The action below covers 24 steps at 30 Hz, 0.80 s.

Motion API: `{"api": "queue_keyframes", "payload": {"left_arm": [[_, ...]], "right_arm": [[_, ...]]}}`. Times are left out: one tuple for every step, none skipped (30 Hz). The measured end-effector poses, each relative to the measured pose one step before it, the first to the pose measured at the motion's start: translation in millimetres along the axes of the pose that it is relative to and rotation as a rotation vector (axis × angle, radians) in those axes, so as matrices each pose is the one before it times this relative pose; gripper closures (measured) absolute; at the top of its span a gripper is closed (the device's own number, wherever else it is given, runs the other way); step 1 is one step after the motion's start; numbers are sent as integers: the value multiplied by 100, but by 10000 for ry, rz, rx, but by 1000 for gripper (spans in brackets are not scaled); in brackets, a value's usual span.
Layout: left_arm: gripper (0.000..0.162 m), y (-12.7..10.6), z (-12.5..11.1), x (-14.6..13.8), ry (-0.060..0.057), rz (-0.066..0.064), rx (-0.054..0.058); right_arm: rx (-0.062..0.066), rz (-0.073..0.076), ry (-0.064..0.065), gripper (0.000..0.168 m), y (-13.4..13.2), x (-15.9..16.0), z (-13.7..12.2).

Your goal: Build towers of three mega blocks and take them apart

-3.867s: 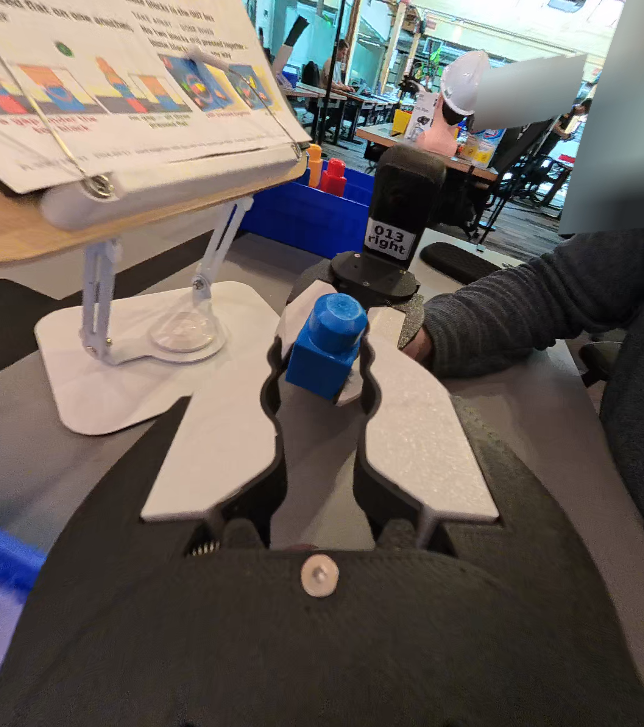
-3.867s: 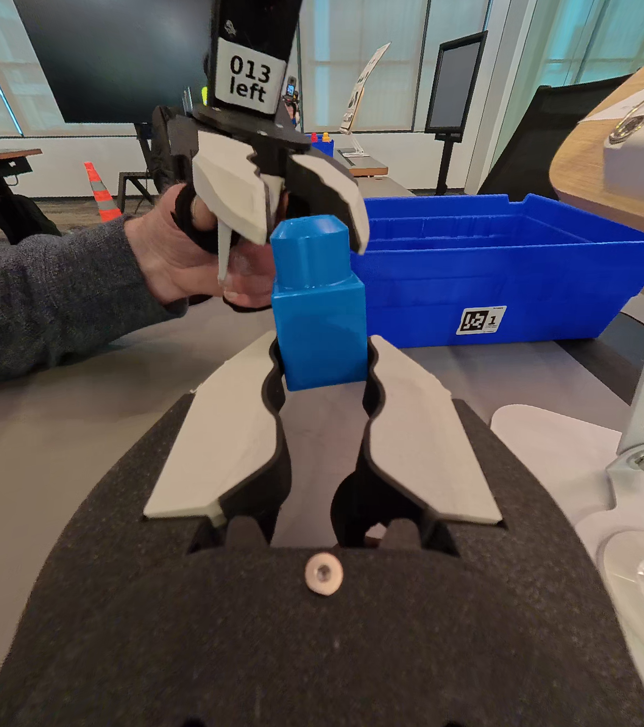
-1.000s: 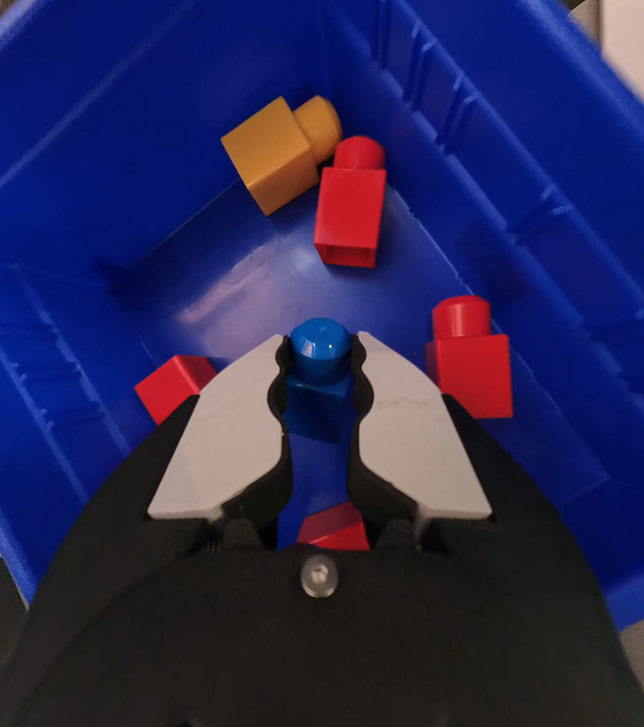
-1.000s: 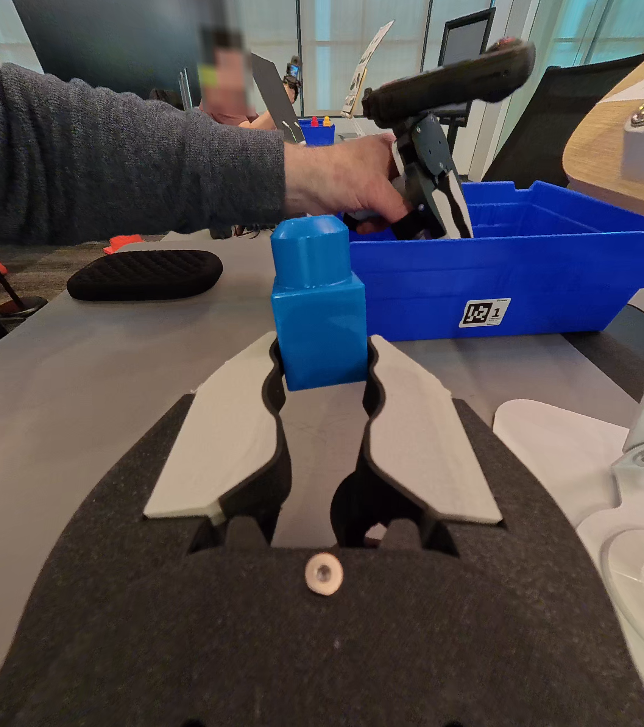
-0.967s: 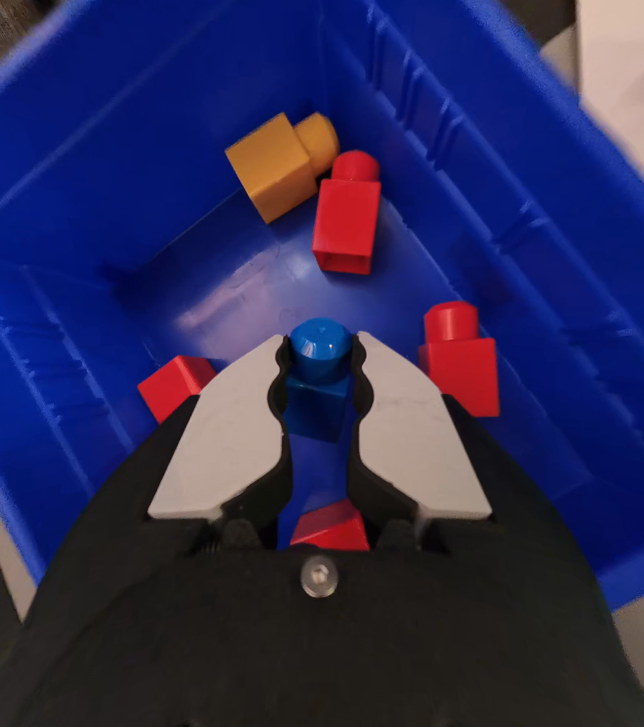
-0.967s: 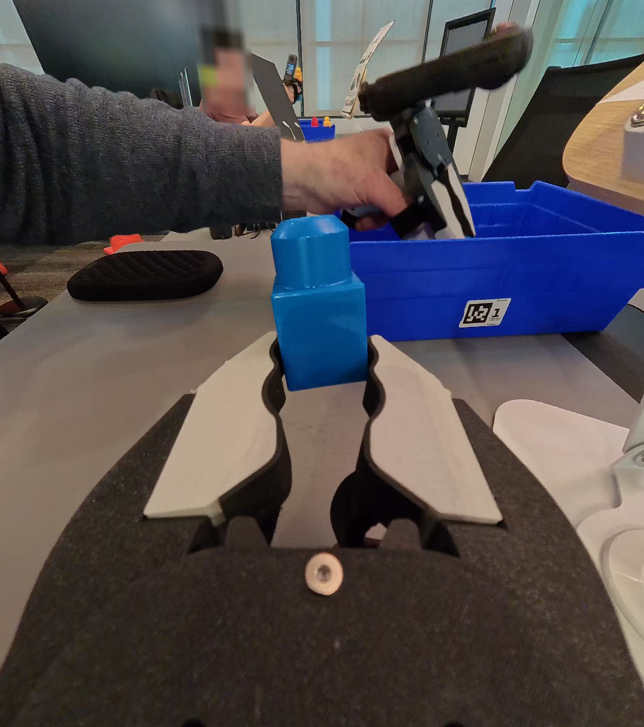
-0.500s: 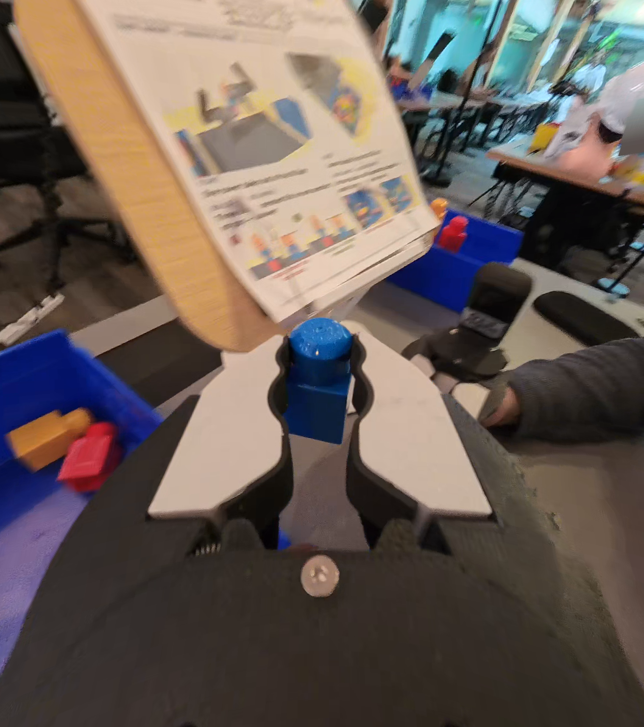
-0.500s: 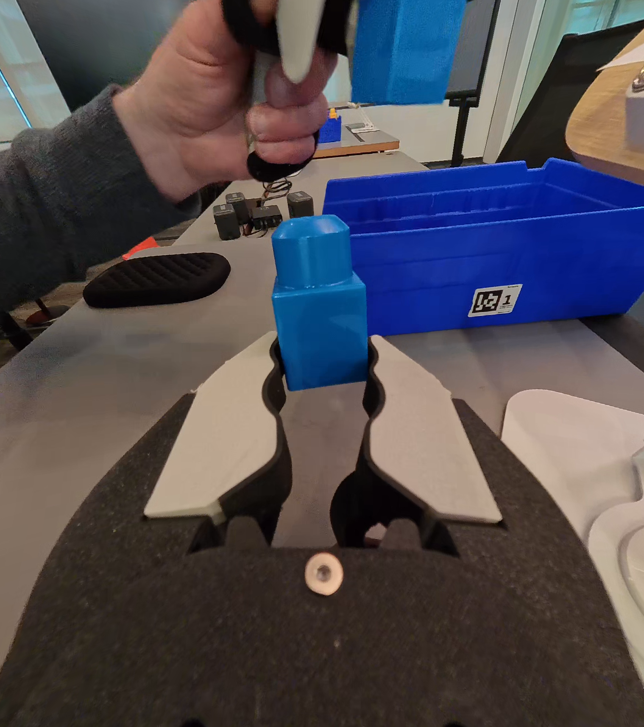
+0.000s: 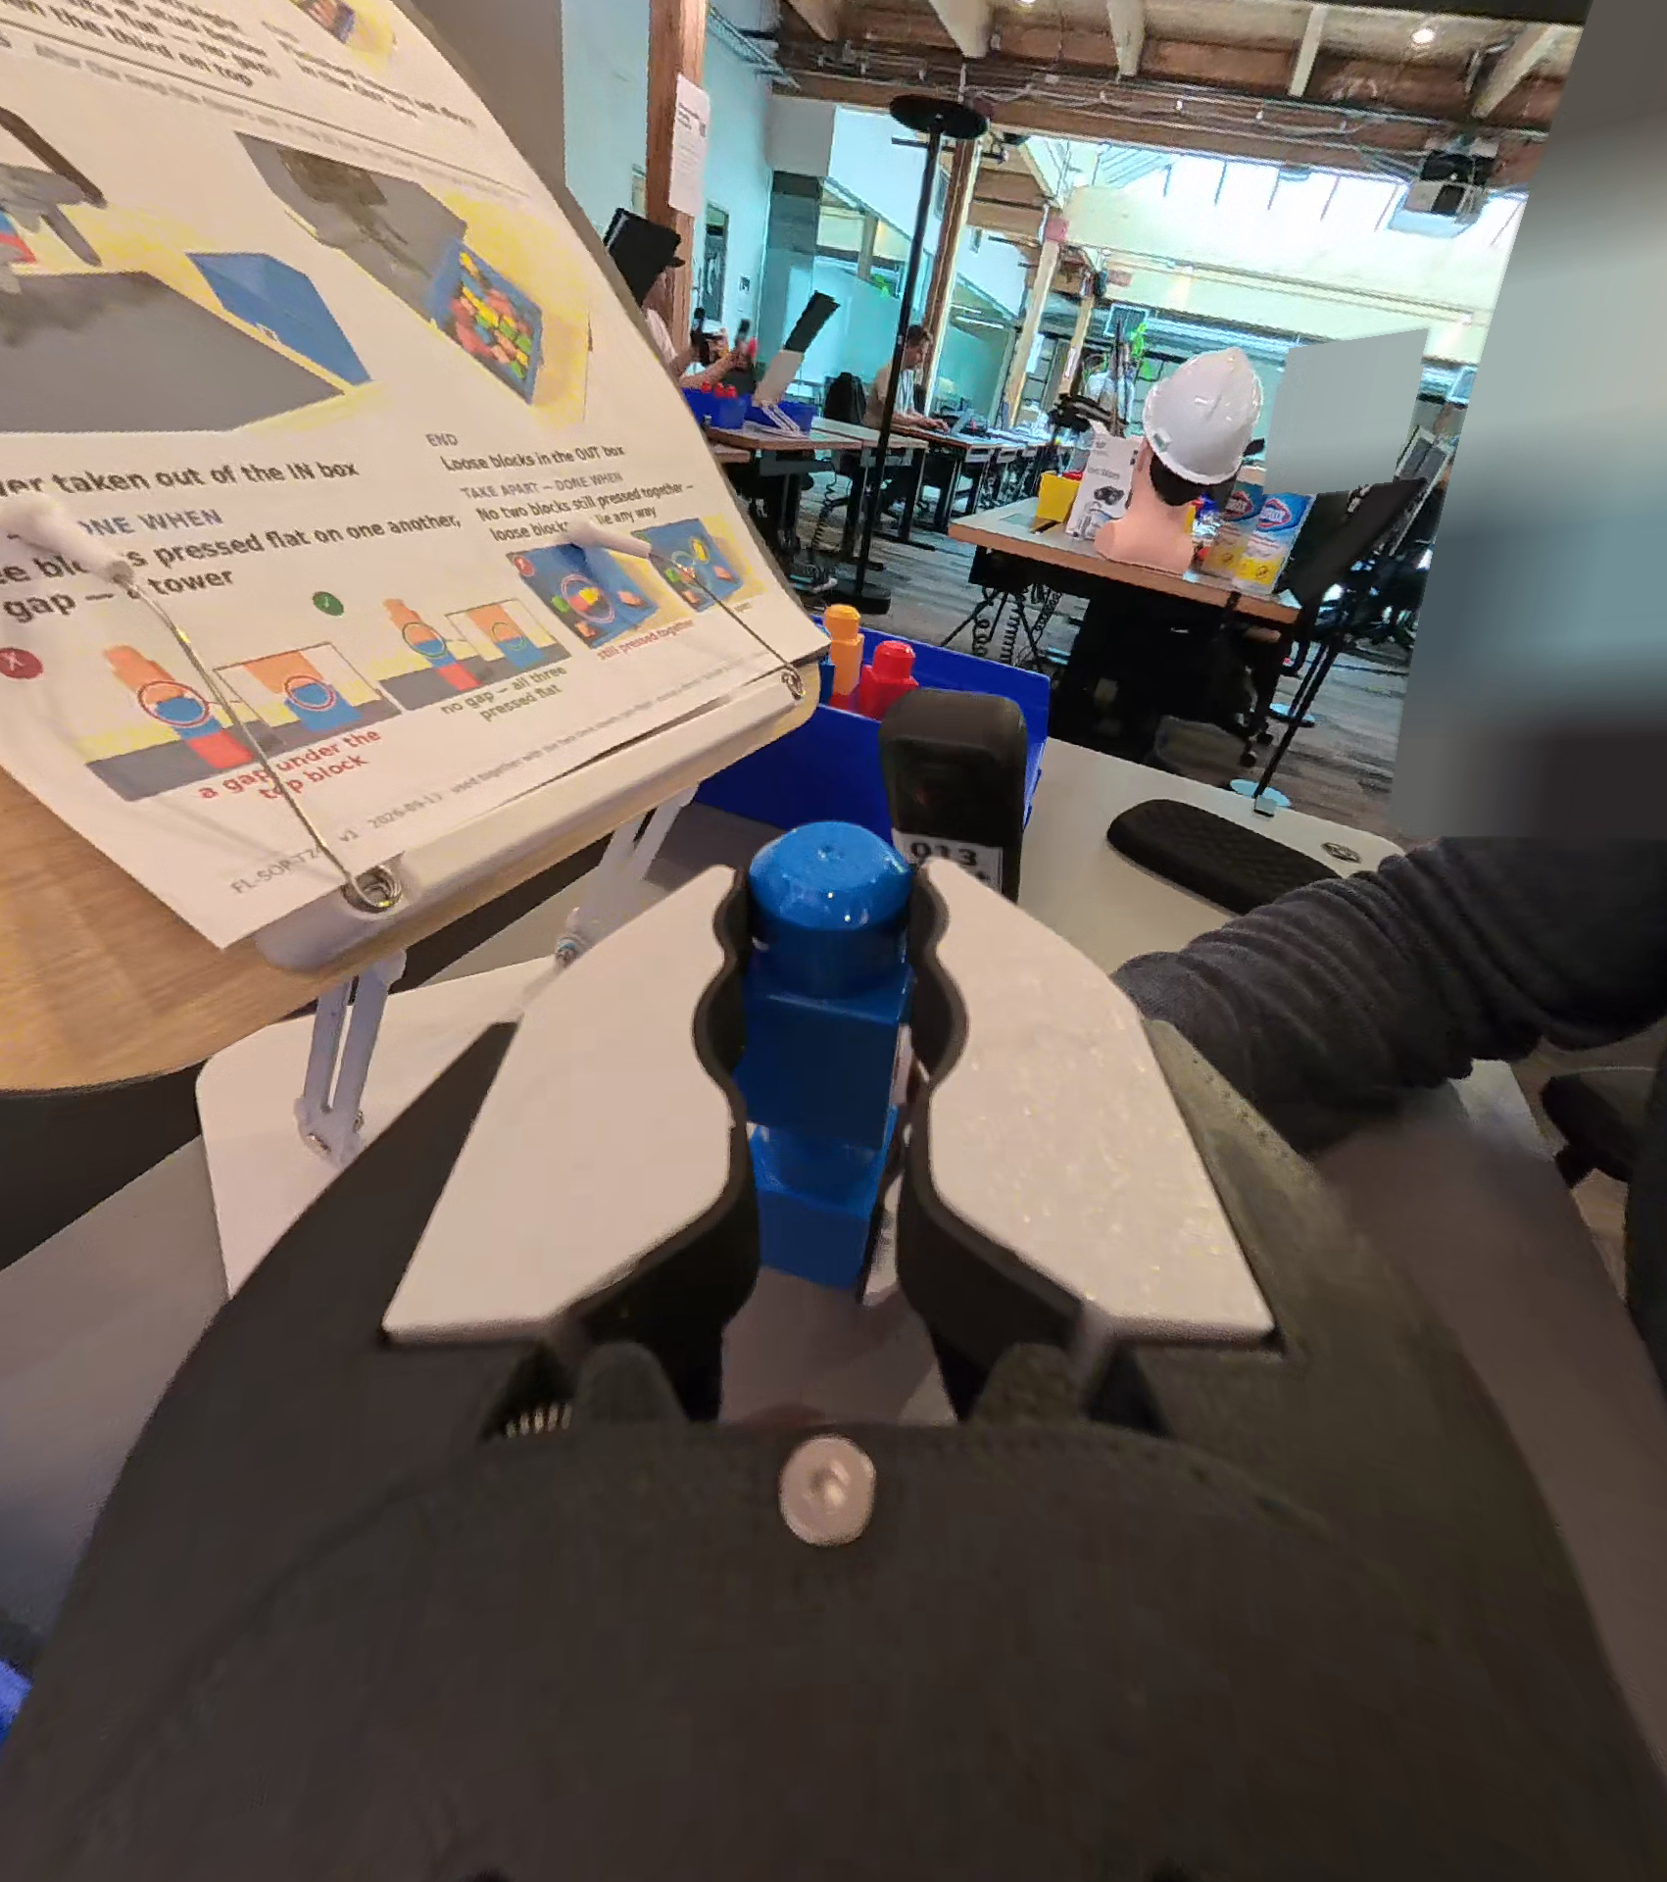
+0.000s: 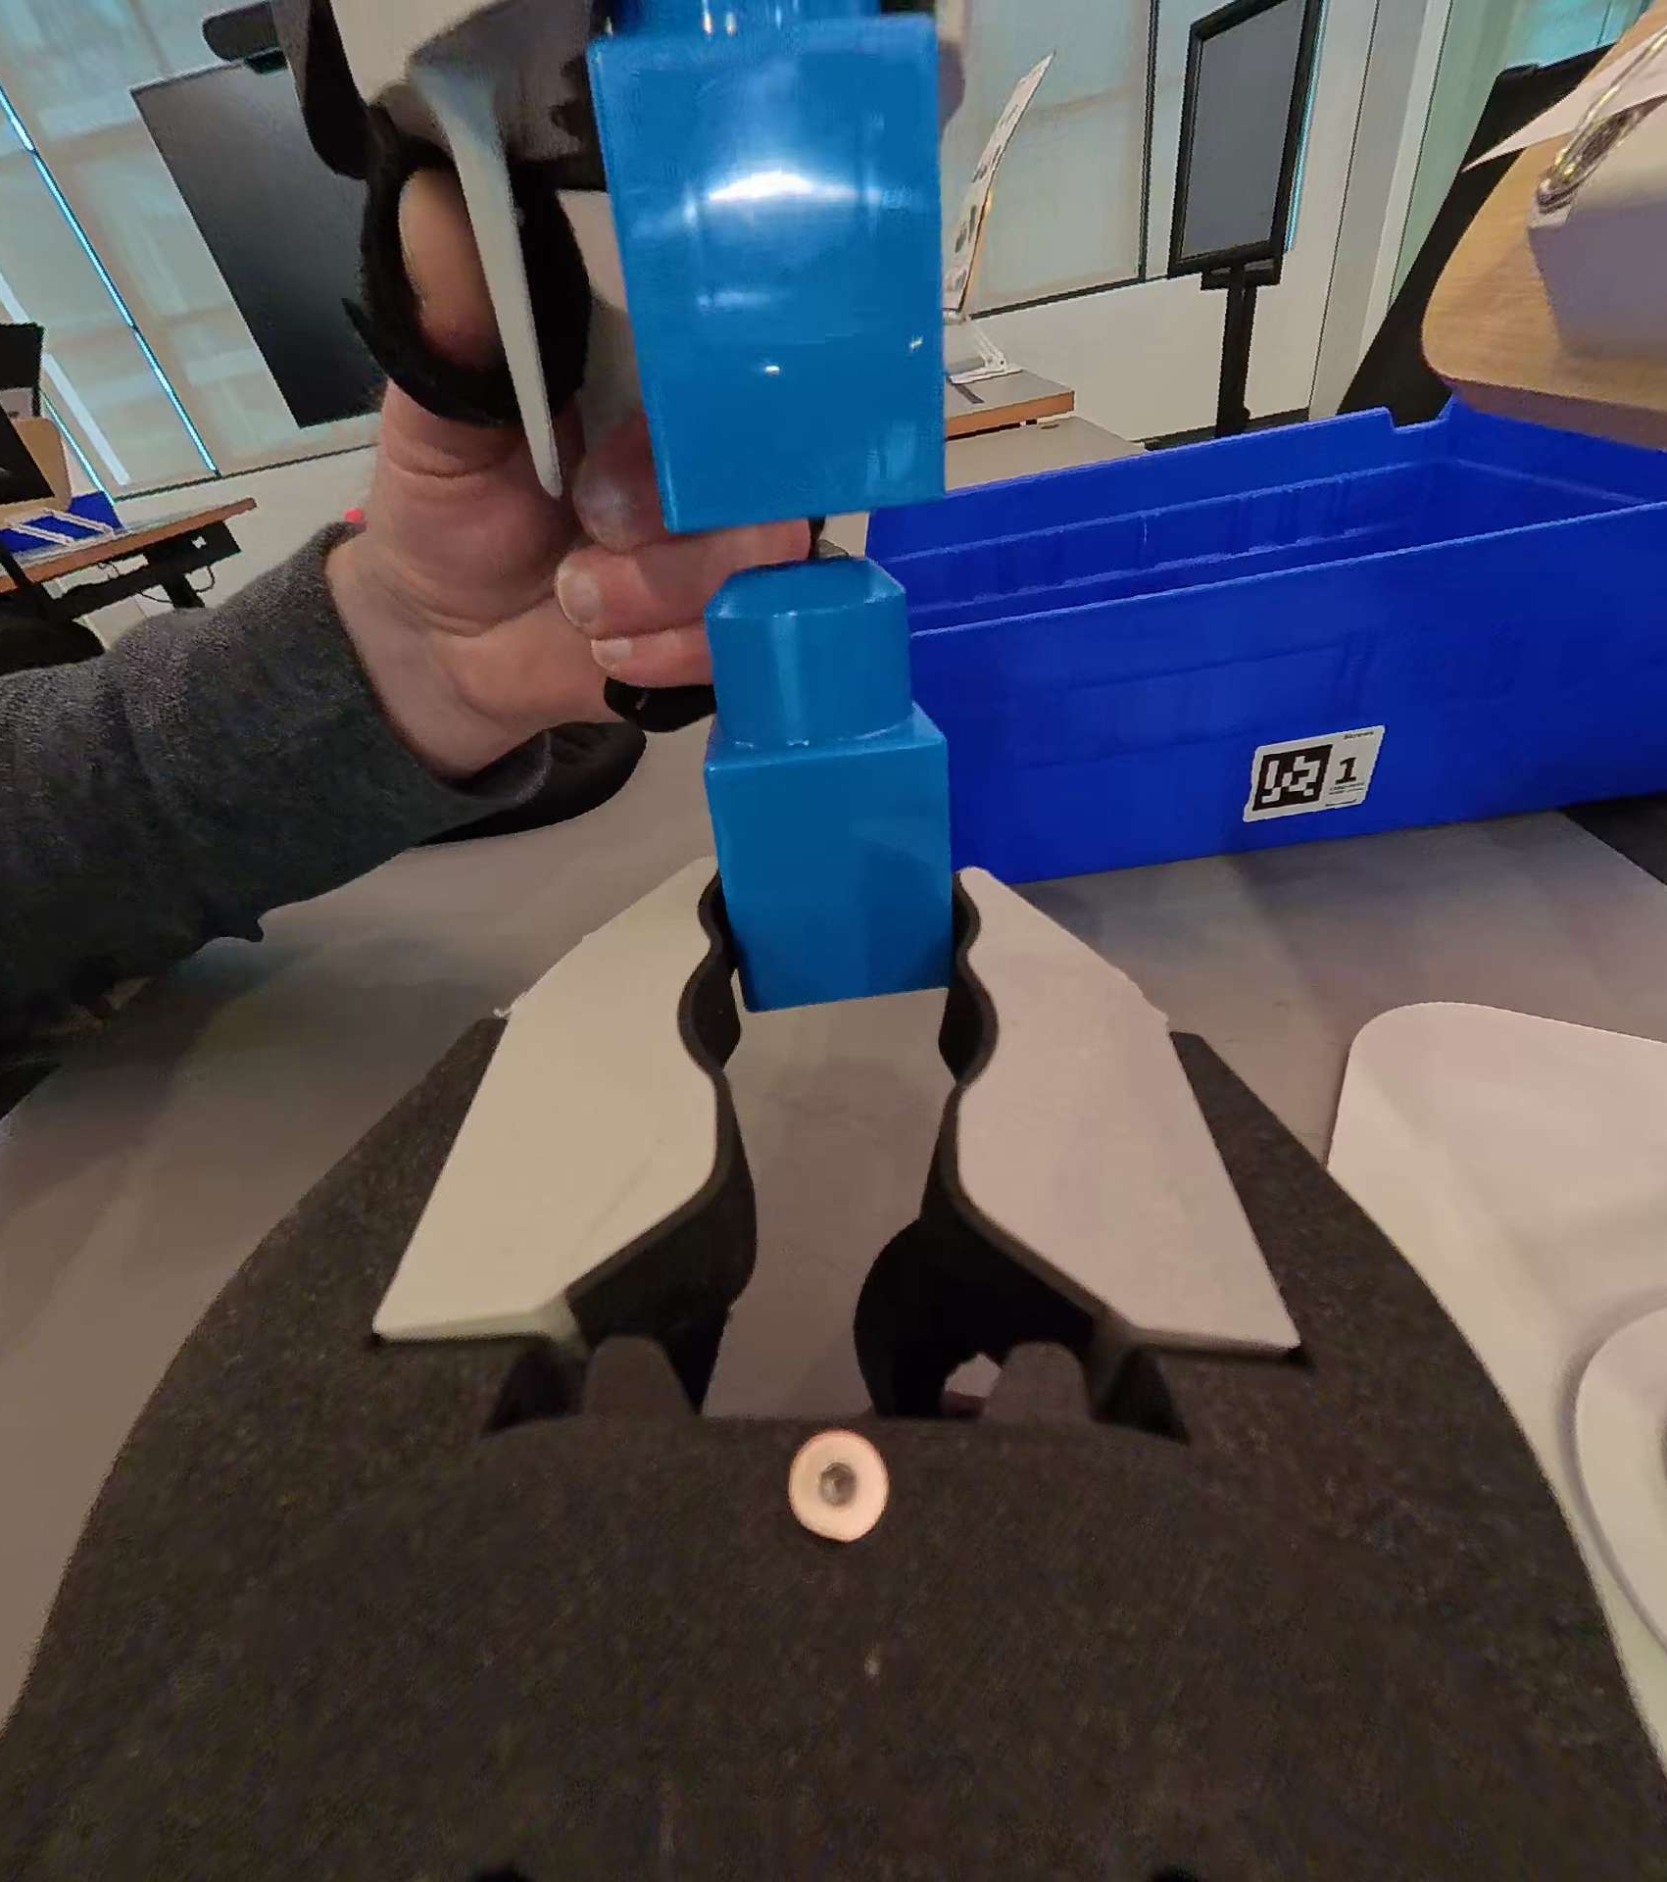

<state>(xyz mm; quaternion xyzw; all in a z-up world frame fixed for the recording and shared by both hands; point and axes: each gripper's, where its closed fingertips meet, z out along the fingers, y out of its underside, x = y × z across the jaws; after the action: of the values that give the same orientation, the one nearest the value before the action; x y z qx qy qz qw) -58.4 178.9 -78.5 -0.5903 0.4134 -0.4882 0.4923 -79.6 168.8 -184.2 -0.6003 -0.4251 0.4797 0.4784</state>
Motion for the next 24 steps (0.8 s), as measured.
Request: {"api": "queue_keyframes", "payload": {"left_arm": [[134,268,-17,-106,15,30,-25],[134,288,33,-50,78,-32,-43],[134,242,20,-19,82,-21,-10],[134,106,0,-66,29,-30,67],[134,41,-17,0,88,-69,81],[134,118,-7,-31,45,-36,-5],[134,131,25,-74,-28,9,-28],[134,103,64,14,10,-9,-11],[134,200,119,13,-12,21,-65],[134,237,155,-4,-46,50,-90],[134,0,103,85,25,-26,65],[134,-25,35,46,25,-36,32],[134,-7,-11,-32,-15,4,-3],[134,23,-13,-37,-18,19,-18],[134,6,15,2,-13,19,0],[134,20,18,19,-8,27,6],[134,11,2,24,-5,33,15],[134,34,1,-5,-14,-13,30],[134,76,16,-10,-8,-25,17],[134,71,0,41,12,7,20],[134,46,-16,15,0,15,39],[133,71,-19,-23,-16,1,16],[134,63,-10,1,11,-12,-5],[133,51,-21,29,31,20,-15]], "right_arm": [[12,25,-11,132,-12,13,-13],[18,19,-9,132,-27,11,-22],[15,9,-17,132,-20,-13,-17],[-9,9,-3,132,18,10,-3],[-11,4,-5,132,11,-3,14],[-1,2,-2,132,1,-4,-1],[7,18,-5,132,-13,14,-10],[26,28,-10,132,-30,16,-23],[30,16,9,132,-41,29,-34],[-5,10,31,132,5,42,-2],[-23,-9,-3,132,30,-15,21],[6,-31,10,132,-9,-16,-4],[6,-13,19,132,-2,7,-10],[-4,9,8,132,2,23,0],[-4,7,9,132,4,16,-1],[-7,-9,12,132,12,1,2],[-11,-20,10,132,9,-7,6],[-19,-8,2,132,25,-7,14],[-32,-8,5,132,41,-7,25],[-36,-30,8,132,41,-19,26],[-31,-33,8,132,46,-25,28],[-31,-19,7,132,33,-18,21],[-28,-7,-1,132,36,-12,17],[-18,-13,3,132,24,-2,15]]}}
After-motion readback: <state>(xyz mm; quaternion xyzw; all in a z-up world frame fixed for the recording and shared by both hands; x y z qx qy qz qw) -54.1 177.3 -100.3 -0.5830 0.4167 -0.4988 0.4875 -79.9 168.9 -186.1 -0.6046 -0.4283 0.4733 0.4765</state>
